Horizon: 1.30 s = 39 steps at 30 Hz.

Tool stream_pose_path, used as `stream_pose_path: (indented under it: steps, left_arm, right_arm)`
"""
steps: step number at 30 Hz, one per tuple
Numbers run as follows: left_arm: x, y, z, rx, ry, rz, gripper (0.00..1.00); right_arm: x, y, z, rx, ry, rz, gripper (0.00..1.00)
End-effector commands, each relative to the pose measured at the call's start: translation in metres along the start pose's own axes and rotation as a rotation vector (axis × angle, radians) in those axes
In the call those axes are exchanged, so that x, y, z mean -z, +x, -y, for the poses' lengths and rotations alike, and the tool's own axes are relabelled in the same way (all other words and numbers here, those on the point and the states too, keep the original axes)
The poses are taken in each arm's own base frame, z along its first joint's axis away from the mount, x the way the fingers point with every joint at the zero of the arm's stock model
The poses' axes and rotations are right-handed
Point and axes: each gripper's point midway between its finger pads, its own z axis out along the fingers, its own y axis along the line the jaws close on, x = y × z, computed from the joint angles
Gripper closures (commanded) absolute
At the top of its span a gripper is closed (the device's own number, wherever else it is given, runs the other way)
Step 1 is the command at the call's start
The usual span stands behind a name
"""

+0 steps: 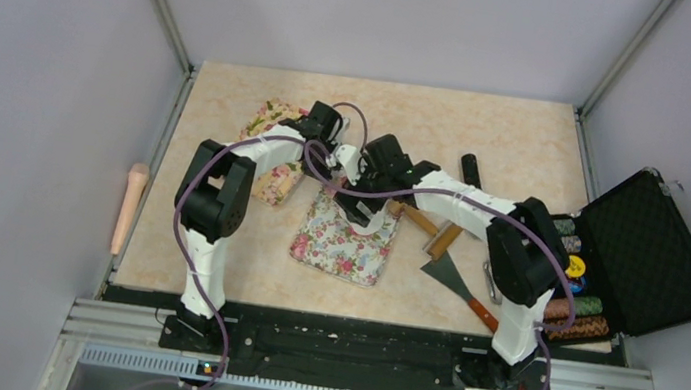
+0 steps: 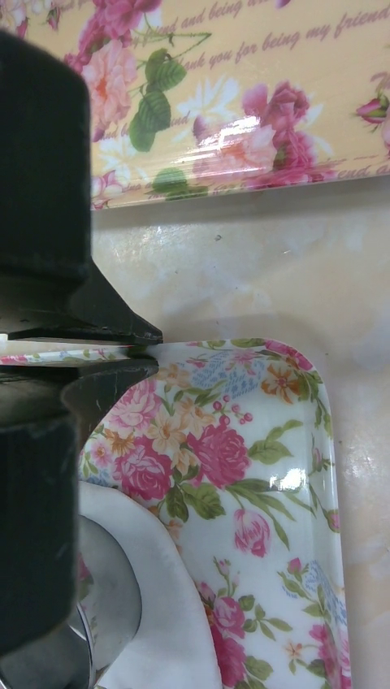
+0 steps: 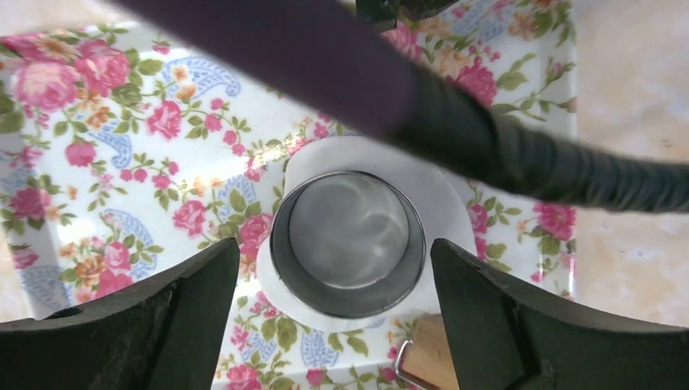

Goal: Roll out the dumpling wrappers from the dough
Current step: Press the dumpling wrapper on the work surface.

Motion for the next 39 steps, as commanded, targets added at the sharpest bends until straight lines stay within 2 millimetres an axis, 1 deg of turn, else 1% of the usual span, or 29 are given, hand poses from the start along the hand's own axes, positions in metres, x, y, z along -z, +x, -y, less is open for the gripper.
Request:
stream_pose_path:
  steps: [1, 5, 8, 10, 15, 17, 22, 27, 32, 36, 39]
  left_arm:
    - [0.006, -0.006, -0.005, -0.011, -0.033, 0.029, 0.86]
    - [0.006, -0.006, -0.005, -0.012, -0.032, 0.029, 0.86]
    - [0.006, -0.005, -0.005, -0.013, -0.030, 0.026, 0.86]
    - [0.006, -0.006, -0.005, -0.012, -0.030, 0.027, 0.86]
    - [0.006, -0.005, -0.006, -0.008, -0.028, 0.026, 0.86]
    - [0.007, -0.006, -0.006, -0.006, -0.029, 0.030, 0.86]
    - [0.006, -0.006, -0.006, -0.006, -0.024, 0.028, 0.86]
    - [0.006, -0.006, -0.006, -0.005, -0.022, 0.028, 0.86]
    - [0.005, -0.005, -0.006, -0.005, -0.022, 0.023, 0.86]
    - [0.006, -0.005, -0.007, -0.004, -0.024, 0.025, 0.86]
    - [0.006, -0.005, -0.007, -0.003, -0.022, 0.026, 0.86]
  right_arm:
    - [0.041, -0.047, 0.006, 0.052, 0.037, 0.123, 0.13]
    - [0.046, -0.038, 0.013, 0.068, 0.047, 0.111, 0.11]
    - [0.044, -0.029, 0.008, 0.102, 0.011, 0.092, 0.10]
    - [0.038, -0.021, 0.003, 0.138, -0.021, 0.081, 0.10]
    - [0.023, -0.010, -0.001, 0.172, -0.058, 0.080, 0.11]
    - [0.019, -0.008, -0.001, 0.186, -0.057, 0.093, 0.10]
    - [0.014, -0.008, 0.001, 0.196, -0.045, 0.110, 0.11]
    - [0.012, -0.010, 0.006, 0.197, -0.024, 0.114, 0.11]
    - [0.005, -0.010, 0.011, 0.180, -0.011, 0.102, 0.11]
    - [-0.002, -0.004, 0.014, 0.163, -0.012, 0.070, 0.11]
    - [-0.005, 0.004, 0.015, 0.155, -0.011, 0.039, 0.11]
